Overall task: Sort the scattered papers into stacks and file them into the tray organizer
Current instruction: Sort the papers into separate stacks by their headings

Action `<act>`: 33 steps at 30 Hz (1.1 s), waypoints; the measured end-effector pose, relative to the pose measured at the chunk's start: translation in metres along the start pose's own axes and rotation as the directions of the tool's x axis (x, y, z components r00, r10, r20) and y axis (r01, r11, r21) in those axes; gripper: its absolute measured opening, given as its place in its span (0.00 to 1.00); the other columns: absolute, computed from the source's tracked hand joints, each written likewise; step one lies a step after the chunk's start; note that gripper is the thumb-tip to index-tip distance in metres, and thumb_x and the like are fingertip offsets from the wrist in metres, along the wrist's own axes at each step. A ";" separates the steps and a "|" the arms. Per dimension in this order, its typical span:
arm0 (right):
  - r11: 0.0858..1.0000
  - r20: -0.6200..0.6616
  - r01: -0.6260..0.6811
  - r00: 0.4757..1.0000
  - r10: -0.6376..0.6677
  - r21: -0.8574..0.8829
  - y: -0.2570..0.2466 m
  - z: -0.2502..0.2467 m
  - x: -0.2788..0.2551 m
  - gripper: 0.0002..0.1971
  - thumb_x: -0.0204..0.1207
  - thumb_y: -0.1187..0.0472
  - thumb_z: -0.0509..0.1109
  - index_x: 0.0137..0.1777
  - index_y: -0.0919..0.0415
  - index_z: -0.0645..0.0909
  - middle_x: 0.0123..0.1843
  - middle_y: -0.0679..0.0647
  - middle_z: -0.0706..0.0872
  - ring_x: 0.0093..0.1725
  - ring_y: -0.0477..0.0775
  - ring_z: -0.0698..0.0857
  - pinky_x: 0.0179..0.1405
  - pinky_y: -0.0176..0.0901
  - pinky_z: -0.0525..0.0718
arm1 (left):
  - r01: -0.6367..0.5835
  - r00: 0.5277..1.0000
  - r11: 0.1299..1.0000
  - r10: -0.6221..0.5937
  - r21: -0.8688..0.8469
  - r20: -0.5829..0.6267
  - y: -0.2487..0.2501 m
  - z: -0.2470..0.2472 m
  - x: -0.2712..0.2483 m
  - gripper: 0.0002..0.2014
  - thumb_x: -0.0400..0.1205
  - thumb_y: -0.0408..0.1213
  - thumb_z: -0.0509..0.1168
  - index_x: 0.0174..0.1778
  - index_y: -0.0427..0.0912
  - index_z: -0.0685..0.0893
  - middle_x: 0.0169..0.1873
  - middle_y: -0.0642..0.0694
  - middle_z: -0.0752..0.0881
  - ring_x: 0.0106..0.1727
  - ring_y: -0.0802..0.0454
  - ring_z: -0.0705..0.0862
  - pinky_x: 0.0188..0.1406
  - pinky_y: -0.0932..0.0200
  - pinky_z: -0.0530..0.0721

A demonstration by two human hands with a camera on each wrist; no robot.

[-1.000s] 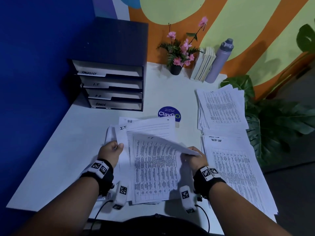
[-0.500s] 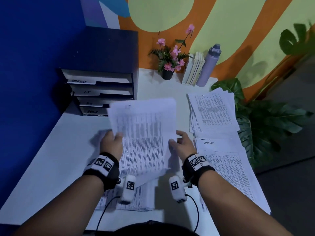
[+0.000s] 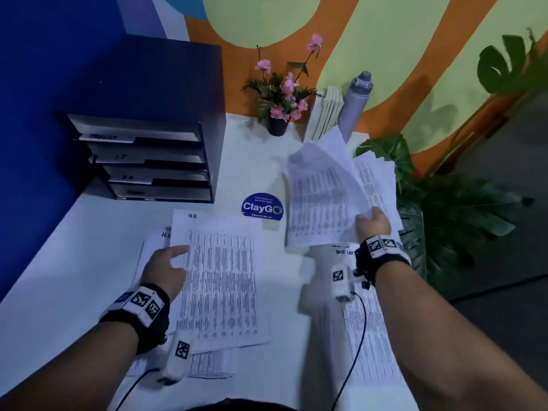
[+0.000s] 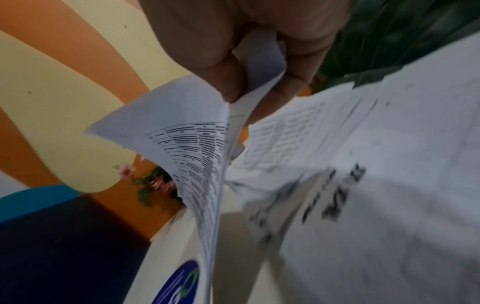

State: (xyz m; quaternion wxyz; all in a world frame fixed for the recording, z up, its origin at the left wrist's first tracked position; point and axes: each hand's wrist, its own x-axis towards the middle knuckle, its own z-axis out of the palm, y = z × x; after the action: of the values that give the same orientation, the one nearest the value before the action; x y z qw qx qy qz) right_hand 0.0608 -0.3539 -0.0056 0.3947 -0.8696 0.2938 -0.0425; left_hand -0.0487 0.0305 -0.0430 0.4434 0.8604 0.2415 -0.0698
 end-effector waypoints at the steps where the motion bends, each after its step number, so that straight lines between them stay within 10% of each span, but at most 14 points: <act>1: 0.999 -0.023 -0.012 1.000 0.011 -0.047 0.000 -0.007 0.012 0.12 0.82 0.66 0.60 0.61 0.68 0.77 0.52 0.66 0.83 0.53 0.66 0.83 0.48 0.45 0.75 | 0.025 1.000 1.000 -0.025 0.008 0.010 -0.002 0.001 0.000 0.25 0.79 0.21 0.57 0.68 0.48 0.80 0.73 0.45 0.73 0.36 0.52 0.82 0.22 0.64 0.79; 7: 0.970 -0.070 -0.054 0.997 0.038 -0.238 0.013 -0.031 0.060 0.17 0.80 0.70 0.57 0.68 0.66 0.73 0.59 0.67 0.82 0.57 0.68 0.82 0.47 0.48 0.76 | 0.070 0.998 0.995 -0.070 0.064 0.000 -0.007 0.005 0.001 0.18 0.82 0.30 0.63 0.69 0.41 0.80 0.72 0.42 0.75 0.68 0.41 0.77 0.65 0.55 0.73; 14: 0.898 -0.053 0.045 0.996 -0.076 -0.438 0.001 -0.014 0.055 0.31 0.78 0.69 0.62 0.80 0.55 0.62 0.80 0.61 0.63 0.77 0.66 0.63 0.73 0.67 0.67 | 0.030 0.998 0.998 -0.027 0.052 -0.050 -0.010 0.009 -0.004 0.21 0.81 0.21 0.60 0.67 0.44 0.81 0.72 0.44 0.75 0.62 0.48 0.78 0.54 0.65 0.72; 19: 0.966 0.317 0.251 0.923 -0.219 -0.061 -0.011 0.054 -0.018 0.17 0.82 0.63 0.64 0.70 0.60 0.78 0.68 0.59 0.81 0.65 0.58 0.81 0.63 0.42 0.76 | 0.037 0.997 0.999 -0.037 -0.010 -0.063 -0.015 0.006 -0.008 0.21 0.78 0.18 0.58 0.52 0.51 0.83 0.64 0.52 0.77 0.37 0.68 0.77 0.27 0.72 0.78; 26: 0.999 0.636 -0.016 0.772 -0.007 0.031 0.014 0.122 -0.126 0.26 0.76 0.49 0.73 0.70 0.54 0.69 0.56 0.54 0.84 0.56 0.57 0.85 0.58 0.47 0.81 | 0.054 0.998 0.998 -0.053 -0.030 0.038 -0.019 -0.004 -0.018 0.20 0.75 0.19 0.55 0.47 0.53 0.76 0.49 0.42 0.83 0.31 0.46 0.81 0.26 0.59 0.80; 30: 0.991 0.573 -0.099 0.819 0.029 0.091 0.030 0.132 -0.144 0.10 0.73 0.54 0.75 0.40 0.58 0.77 0.35 0.56 0.82 0.35 0.54 0.80 0.39 0.47 0.80 | 0.039 0.999 0.998 -0.039 -0.057 -0.004 -0.033 -0.012 -0.012 0.29 0.76 0.19 0.58 0.70 0.49 0.70 0.68 0.43 0.75 0.61 0.47 0.79 0.49 0.62 0.78; 33: 0.978 0.522 -0.161 0.850 0.070 0.131 0.033 0.127 -0.154 0.09 0.74 0.64 0.72 0.34 0.58 0.77 0.32 0.57 0.84 0.33 0.55 0.82 0.35 0.47 0.82 | 0.088 0.995 0.949 -0.067 0.302 -0.080 -0.056 -0.026 -0.001 0.35 0.76 0.31 0.68 0.79 0.49 0.64 0.76 0.44 0.64 0.74 0.41 0.69 0.70 0.50 0.70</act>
State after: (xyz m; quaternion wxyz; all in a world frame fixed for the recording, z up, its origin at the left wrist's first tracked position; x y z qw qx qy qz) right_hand -0.0430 -0.2029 -0.0916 0.5332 -0.7931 0.2247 0.1902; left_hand -0.0790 0.0783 -0.0673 0.2936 0.9102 0.2767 -0.0940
